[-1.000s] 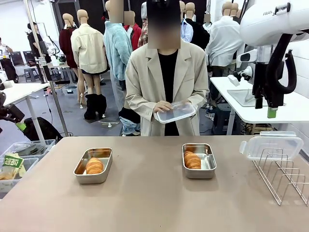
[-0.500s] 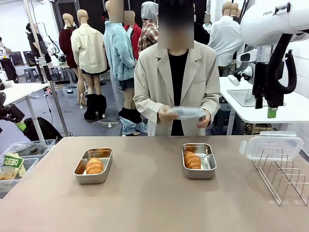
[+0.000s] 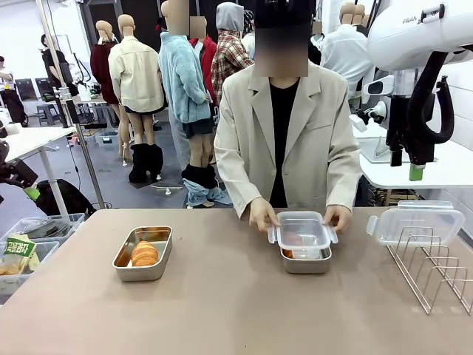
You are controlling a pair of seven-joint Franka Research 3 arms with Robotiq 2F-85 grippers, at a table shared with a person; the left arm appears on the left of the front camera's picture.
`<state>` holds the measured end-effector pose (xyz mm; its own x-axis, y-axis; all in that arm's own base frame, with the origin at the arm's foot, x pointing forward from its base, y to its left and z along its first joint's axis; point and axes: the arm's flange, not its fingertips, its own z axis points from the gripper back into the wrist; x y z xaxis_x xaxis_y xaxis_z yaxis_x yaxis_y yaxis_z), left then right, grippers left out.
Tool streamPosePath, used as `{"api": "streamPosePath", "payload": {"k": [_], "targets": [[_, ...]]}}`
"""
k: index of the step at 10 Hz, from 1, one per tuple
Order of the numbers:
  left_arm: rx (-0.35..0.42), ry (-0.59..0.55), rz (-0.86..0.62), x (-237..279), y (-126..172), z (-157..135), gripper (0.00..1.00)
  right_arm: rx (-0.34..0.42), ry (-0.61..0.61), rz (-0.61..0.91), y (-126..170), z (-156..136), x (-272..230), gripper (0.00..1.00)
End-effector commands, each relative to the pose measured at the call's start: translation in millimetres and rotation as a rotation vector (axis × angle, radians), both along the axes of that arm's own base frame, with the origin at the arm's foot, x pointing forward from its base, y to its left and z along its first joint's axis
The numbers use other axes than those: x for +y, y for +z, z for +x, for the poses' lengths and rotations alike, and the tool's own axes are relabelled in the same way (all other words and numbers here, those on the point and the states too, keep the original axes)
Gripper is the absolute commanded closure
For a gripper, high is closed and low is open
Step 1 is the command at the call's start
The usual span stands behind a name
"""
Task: Place the bread in airtight containers.
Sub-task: Pick up one Airtight Container lid and hand it to the human.
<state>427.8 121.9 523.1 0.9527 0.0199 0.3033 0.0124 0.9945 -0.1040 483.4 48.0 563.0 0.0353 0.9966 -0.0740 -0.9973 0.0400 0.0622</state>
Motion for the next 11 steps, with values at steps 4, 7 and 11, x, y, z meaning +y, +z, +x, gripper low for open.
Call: {"api": "streamPosePath", "payload": {"k": [4, 7, 11], "targets": [[-0.007, 0.004, -0.003, 1.1, 0.6, -0.9, 0.00, 0.009, 0.001, 0.000, 1.3, -0.9, -0.5, 0.00], [-0.007, 0.004, -0.003, 1.1, 0.6, -0.9, 0.00, 0.009, 0.001, 0.000, 1.3, -0.9, -0.5, 0.00], [-0.007, 0.004, -0.003, 1.1, 0.6, -0.9, 0.00, 0.009, 0.001, 0.000, 1.3, -0.9, -0.5, 0.00]]}}
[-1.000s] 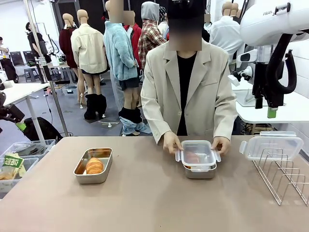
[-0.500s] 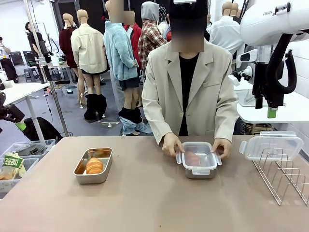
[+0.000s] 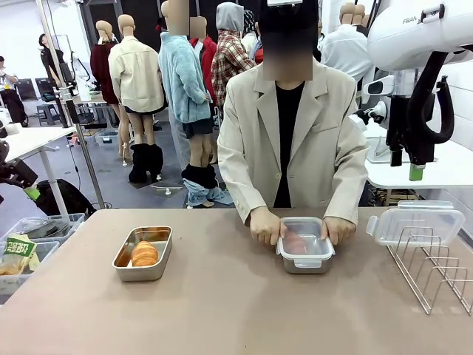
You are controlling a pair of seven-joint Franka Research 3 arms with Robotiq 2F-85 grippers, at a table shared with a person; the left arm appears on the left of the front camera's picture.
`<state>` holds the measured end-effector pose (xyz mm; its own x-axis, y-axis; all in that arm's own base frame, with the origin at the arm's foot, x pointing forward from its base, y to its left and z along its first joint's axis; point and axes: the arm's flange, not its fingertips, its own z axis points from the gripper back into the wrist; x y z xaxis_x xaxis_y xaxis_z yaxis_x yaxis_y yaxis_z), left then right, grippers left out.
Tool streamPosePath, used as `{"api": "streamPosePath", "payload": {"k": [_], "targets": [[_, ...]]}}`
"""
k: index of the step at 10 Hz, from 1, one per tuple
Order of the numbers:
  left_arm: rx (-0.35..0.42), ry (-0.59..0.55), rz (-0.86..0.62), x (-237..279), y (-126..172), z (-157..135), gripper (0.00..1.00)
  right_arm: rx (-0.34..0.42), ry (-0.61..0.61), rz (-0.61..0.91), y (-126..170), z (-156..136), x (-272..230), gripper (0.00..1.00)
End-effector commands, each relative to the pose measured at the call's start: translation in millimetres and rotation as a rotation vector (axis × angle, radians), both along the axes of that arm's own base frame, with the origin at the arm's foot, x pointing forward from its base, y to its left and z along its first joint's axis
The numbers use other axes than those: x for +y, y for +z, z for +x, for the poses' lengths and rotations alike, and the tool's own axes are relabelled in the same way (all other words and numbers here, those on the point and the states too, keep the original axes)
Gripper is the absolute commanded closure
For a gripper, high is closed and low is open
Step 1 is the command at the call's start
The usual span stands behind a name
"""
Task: Place the bread in airtight containers.
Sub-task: Pick up one Airtight Container lid and hand it to the human.
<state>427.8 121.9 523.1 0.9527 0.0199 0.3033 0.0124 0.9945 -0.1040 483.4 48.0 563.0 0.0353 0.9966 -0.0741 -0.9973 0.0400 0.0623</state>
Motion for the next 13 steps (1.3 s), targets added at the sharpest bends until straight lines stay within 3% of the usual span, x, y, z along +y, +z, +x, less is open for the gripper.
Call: {"api": "streamPosePath", "payload": {"k": [1, 13], "targets": [[-0.007, 0.004, -0.003, 1.1, 0.6, -0.9, 0.00, 0.009, 0.001, 0.000, 1.3, -0.9, -0.5, 0.00], [-0.007, 0.004, -0.003, 1.1, 0.6, -0.9, 0.00, 0.009, 0.001, 0.000, 1.3, -0.9, -0.5, 0.00]]}}
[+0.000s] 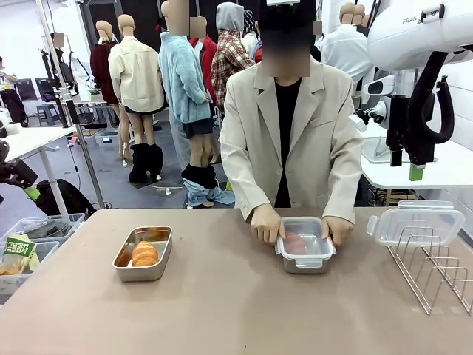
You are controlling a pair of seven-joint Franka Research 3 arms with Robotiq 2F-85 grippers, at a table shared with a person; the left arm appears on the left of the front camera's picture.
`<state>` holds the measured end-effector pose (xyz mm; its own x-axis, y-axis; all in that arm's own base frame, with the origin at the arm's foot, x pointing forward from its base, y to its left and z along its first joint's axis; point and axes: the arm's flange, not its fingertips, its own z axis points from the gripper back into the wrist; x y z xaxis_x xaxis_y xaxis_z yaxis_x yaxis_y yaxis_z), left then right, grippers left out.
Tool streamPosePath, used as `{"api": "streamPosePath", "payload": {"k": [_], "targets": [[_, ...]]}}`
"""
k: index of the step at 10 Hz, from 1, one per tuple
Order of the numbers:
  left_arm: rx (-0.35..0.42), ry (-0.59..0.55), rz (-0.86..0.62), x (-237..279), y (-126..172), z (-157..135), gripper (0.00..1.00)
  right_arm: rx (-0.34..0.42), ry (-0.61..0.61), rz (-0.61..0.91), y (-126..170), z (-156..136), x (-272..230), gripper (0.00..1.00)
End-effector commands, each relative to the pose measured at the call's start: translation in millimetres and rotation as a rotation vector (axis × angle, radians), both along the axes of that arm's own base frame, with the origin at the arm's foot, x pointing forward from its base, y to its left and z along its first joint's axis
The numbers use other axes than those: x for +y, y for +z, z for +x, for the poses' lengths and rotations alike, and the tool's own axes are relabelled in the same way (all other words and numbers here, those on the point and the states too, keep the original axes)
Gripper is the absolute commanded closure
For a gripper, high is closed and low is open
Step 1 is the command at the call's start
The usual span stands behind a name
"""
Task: Place the bread in airtight containers.
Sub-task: Pick up one Airtight Container lid and hand it to the human.
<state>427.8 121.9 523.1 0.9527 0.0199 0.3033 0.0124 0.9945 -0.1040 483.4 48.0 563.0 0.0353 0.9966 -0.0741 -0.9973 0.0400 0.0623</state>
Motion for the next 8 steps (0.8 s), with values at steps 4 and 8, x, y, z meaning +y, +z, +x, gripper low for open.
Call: {"api": "streamPosePath", "payload": {"k": [4, 8], "targets": [[-0.007, 0.004, -0.003, 1.1, 0.6, -0.9, 0.00, 0.009, 0.001, 0.000, 1.3, -0.9, -0.5, 0.00], [-0.007, 0.004, -0.003, 1.1, 0.6, -0.9, 0.00, 0.009, 0.001, 0.000, 1.3, -0.9, -0.5, 0.00]]}}
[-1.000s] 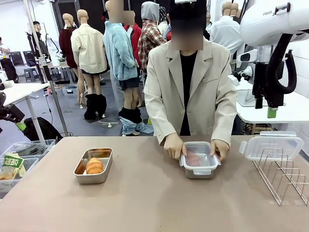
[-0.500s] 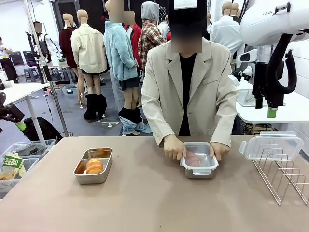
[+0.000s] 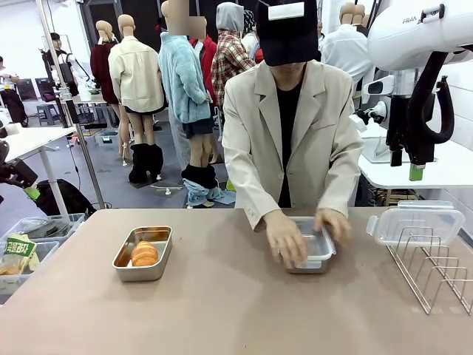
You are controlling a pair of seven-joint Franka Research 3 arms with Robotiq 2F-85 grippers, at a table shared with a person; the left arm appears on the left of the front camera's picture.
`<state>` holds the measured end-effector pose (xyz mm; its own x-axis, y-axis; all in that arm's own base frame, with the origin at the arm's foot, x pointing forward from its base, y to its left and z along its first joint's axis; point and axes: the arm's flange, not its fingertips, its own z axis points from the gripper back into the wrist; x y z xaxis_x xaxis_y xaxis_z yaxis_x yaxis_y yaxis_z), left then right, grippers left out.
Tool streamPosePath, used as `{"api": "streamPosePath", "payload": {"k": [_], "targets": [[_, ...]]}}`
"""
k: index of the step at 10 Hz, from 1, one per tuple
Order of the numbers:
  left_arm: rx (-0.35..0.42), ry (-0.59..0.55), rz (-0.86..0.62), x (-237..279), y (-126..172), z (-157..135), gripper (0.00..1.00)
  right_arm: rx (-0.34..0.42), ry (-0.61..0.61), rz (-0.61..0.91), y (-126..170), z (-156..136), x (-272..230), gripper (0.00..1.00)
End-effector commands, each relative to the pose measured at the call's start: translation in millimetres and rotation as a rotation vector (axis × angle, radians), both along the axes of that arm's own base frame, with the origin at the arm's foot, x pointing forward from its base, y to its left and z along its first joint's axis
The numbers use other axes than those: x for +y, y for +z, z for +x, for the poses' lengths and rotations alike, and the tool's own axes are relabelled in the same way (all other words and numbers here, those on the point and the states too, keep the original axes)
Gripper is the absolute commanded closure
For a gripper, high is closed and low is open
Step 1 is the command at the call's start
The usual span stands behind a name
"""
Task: Place the bread in airtight containers.
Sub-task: Pick up one Airtight Container lid and hand it to the human.
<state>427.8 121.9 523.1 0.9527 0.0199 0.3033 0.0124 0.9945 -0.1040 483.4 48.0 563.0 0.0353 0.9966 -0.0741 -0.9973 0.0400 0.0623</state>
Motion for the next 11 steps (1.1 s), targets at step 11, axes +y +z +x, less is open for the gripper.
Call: {"api": "streamPosePath", "payload": {"k": [11], "targets": [[-0.007, 0.004, -0.003, 1.1, 0.6, -0.9, 0.00, 0.009, 0.001, 0.000, 1.3, -0.9, -0.5, 0.00]]}}
